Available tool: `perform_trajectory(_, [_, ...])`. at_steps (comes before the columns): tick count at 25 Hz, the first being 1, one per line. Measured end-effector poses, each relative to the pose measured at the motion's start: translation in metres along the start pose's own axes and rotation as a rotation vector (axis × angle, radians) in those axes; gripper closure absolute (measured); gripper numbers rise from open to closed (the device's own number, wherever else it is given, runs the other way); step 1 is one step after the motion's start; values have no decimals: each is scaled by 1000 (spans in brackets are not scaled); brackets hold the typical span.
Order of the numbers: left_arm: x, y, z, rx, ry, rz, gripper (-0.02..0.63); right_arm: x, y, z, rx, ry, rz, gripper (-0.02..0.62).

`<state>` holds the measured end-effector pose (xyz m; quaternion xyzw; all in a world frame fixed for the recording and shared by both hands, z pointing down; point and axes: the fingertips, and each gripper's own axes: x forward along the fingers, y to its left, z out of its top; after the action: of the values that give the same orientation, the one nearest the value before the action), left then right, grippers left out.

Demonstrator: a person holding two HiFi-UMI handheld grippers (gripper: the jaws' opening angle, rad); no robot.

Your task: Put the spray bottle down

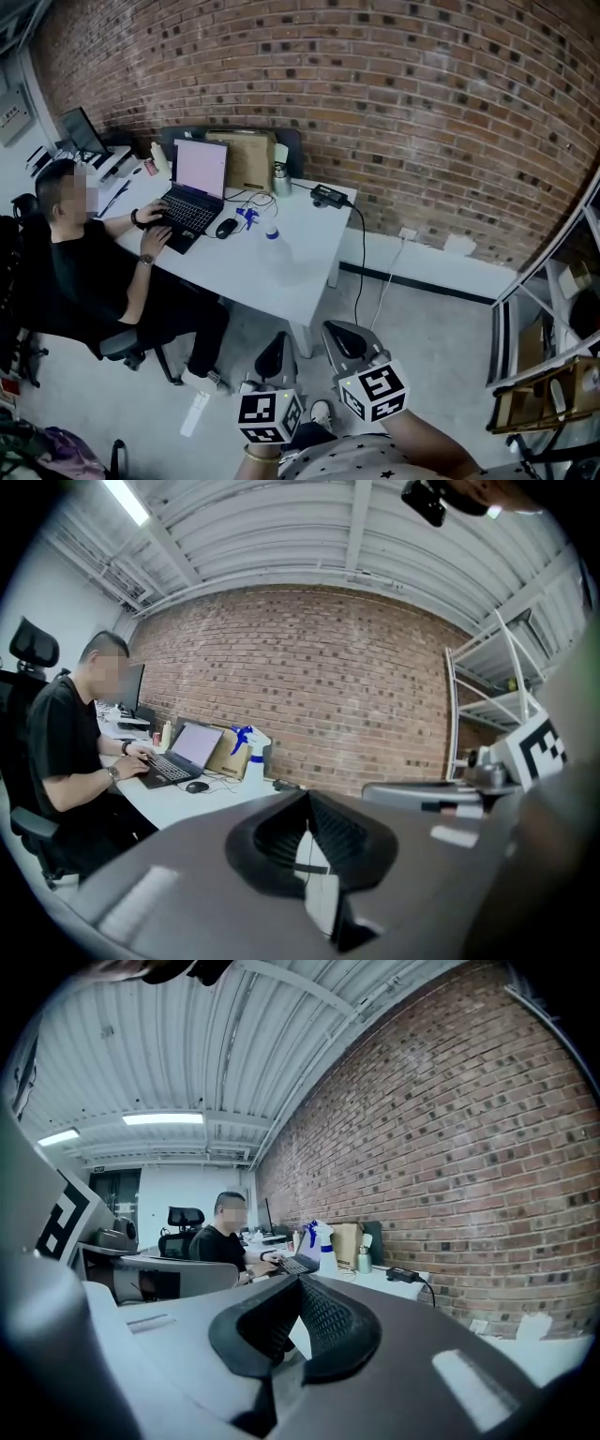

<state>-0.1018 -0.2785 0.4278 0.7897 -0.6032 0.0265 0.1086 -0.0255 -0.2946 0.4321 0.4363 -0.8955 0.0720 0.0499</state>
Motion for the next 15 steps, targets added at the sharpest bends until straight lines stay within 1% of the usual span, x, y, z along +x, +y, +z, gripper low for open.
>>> perform_trajectory(7, [-5, -7, 7, 13, -11, 2, 598, -11, 4, 8, -8, -20, 5, 597])
perform_trajectory(15, [-5, -7, 3, 20, 9, 2, 598, -12, 4, 10, -2, -30, 4, 597])
